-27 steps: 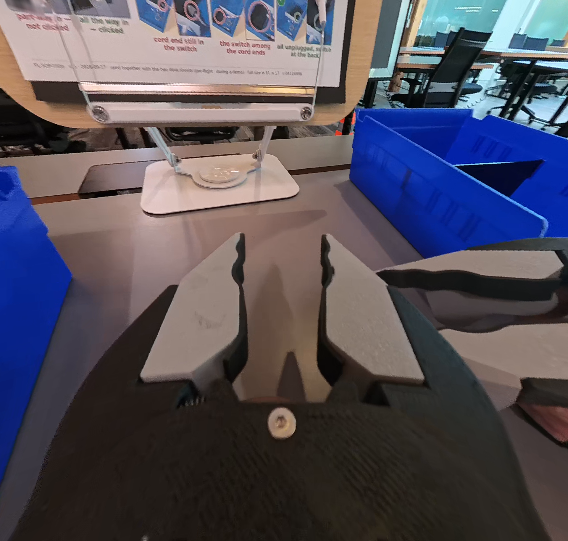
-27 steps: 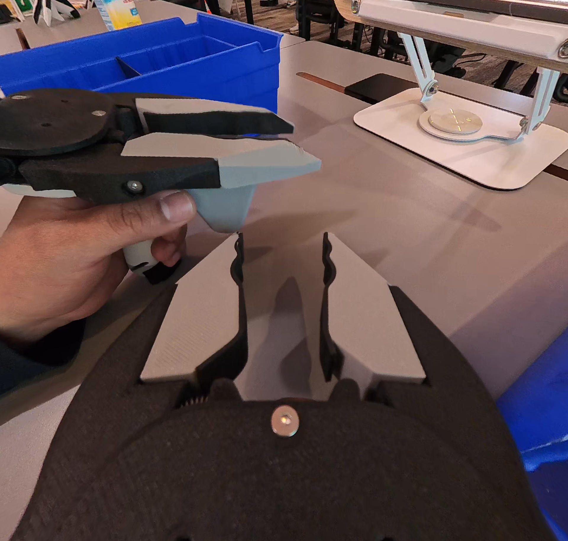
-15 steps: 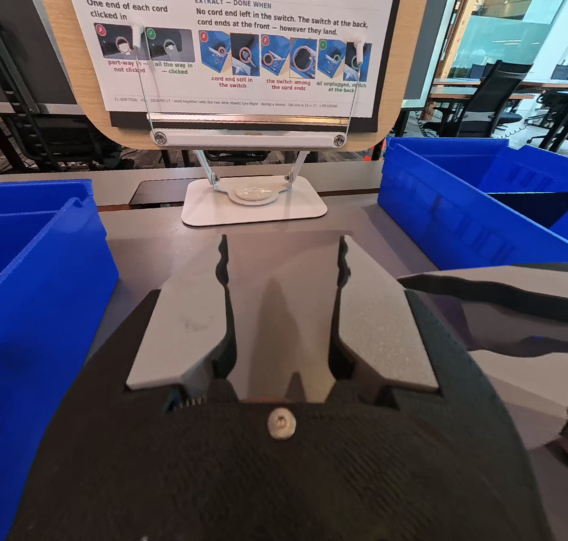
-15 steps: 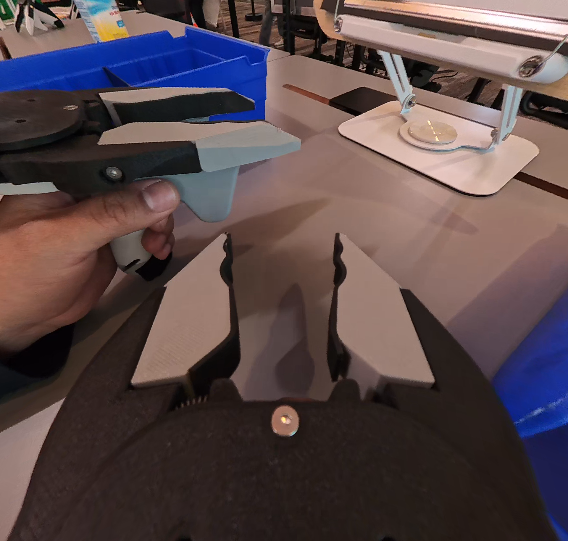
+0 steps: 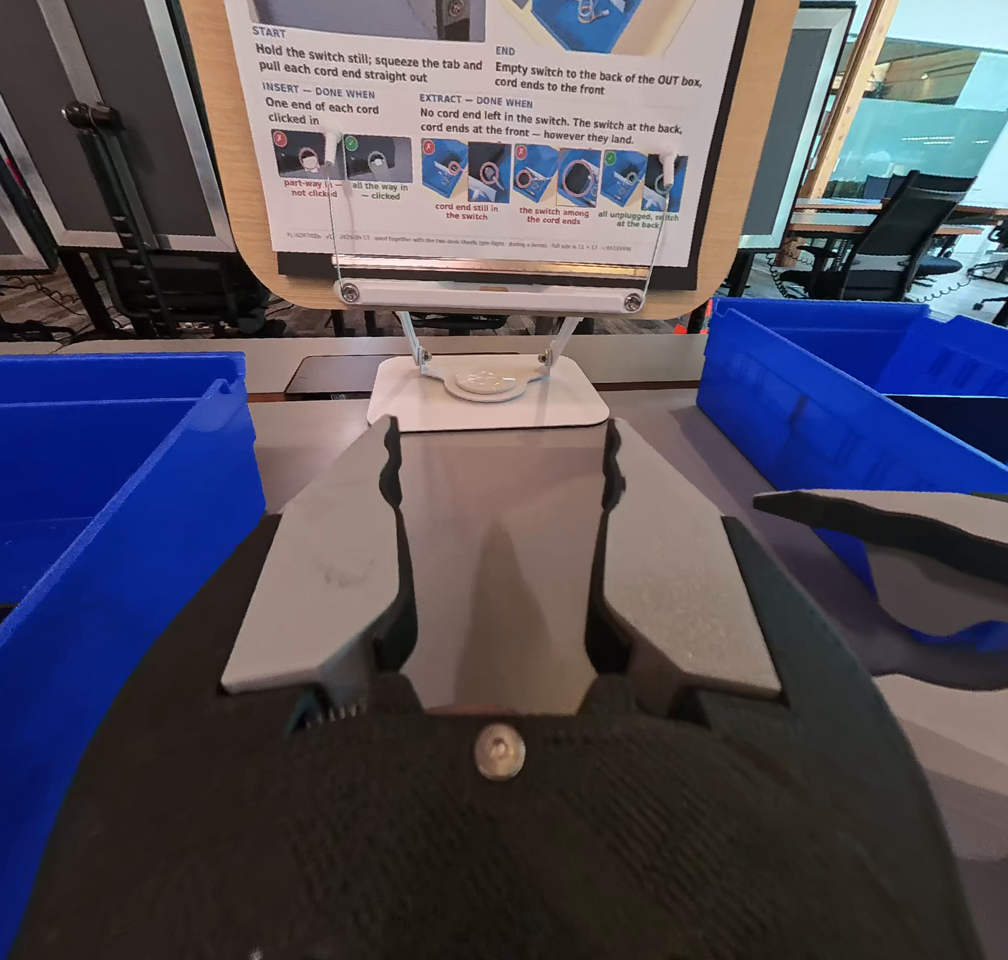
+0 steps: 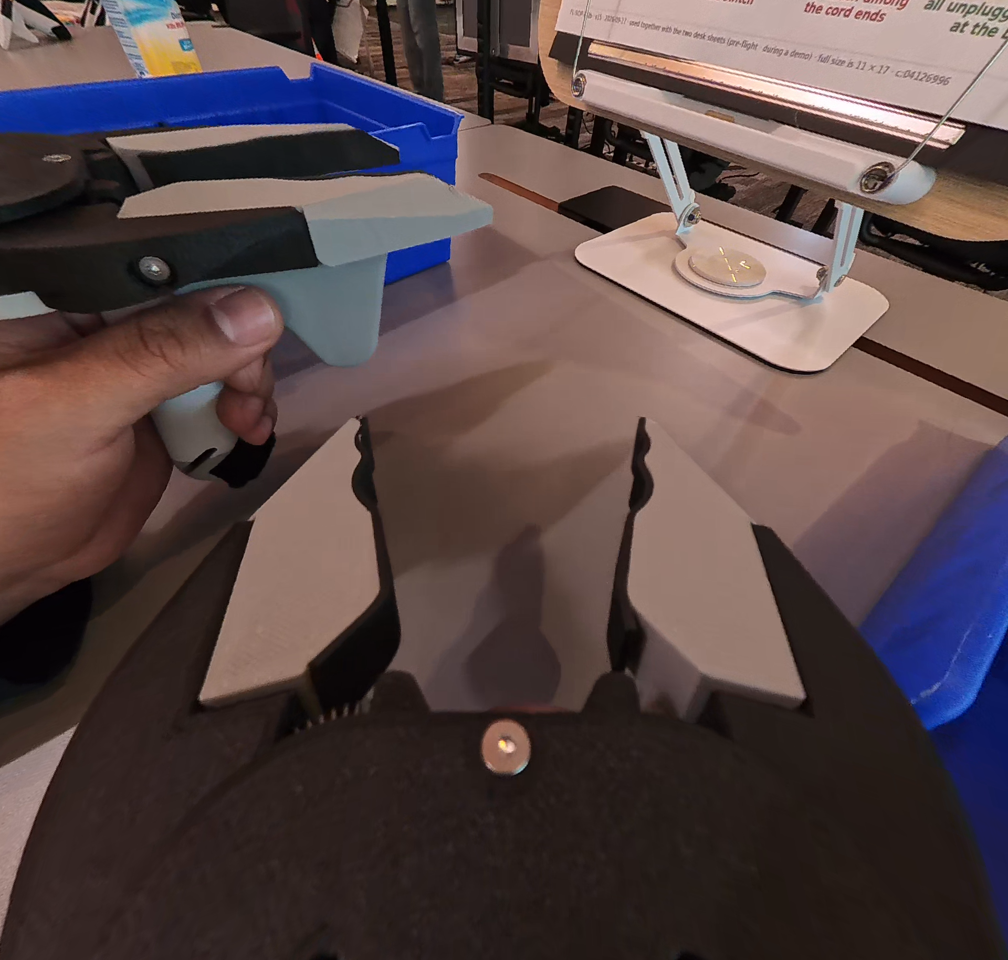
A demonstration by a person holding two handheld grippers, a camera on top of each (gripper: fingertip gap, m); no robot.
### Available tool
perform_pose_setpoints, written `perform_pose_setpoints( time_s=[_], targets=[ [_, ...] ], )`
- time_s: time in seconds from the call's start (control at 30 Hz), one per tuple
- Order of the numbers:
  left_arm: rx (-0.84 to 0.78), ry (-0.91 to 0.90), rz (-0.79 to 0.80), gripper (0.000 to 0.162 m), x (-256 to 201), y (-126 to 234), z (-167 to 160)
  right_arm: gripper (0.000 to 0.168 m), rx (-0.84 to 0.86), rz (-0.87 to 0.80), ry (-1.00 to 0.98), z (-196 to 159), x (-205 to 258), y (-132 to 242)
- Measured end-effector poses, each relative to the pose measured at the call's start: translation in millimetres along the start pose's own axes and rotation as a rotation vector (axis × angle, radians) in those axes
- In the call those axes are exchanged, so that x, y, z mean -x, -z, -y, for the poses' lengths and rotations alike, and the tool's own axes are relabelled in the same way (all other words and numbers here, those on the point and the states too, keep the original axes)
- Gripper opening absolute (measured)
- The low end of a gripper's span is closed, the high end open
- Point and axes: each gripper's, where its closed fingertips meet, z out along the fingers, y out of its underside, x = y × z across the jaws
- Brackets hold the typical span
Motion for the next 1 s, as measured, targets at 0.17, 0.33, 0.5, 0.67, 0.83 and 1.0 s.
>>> perform_pose_setpoints(
  time_s=[0.17, 0.33, 0.5, 0.67, 0.83, 1.0],
  targets=[
    [0.013, 0.000, -0.018, 0.074, -3.8, -1.5, -2.7, 0.094, 0.010, 0.002, 0.003, -2.2, 1.2, -1.6],
    [0.012, -0.016, -0.017, 0.074, -5.3, -1.4, -2.6, 0.093, 0.008, -0.002, 0.005, -1.8, 1.0, -1.9],
    [0.008, 0.005, -0.015, 0.074, -2.7, -0.8, -1.5, 0.093, 0.008, -0.002, 0.002, -1.9, 0.9, -1.7],
    [0.010, 0.000, -0.022, 0.074, -4.7, -1.0, -1.9, 0.091, 0.010, 0.004, -0.001, -2.6, 1.8, -2.2],
    [0.024, -0.003, -0.036, 0.073, -8.0, -2.4, -4.9, 0.088, 0.015, 0.012, -0.004, -3.6, 3.1, -2.7],
    [0.033, -0.004, -0.045, 0.073, -9.8, -3.1, -7.2, 0.084, 0.016, 0.028, -0.014, -4.1, 4.8, -2.6]
  ],
)
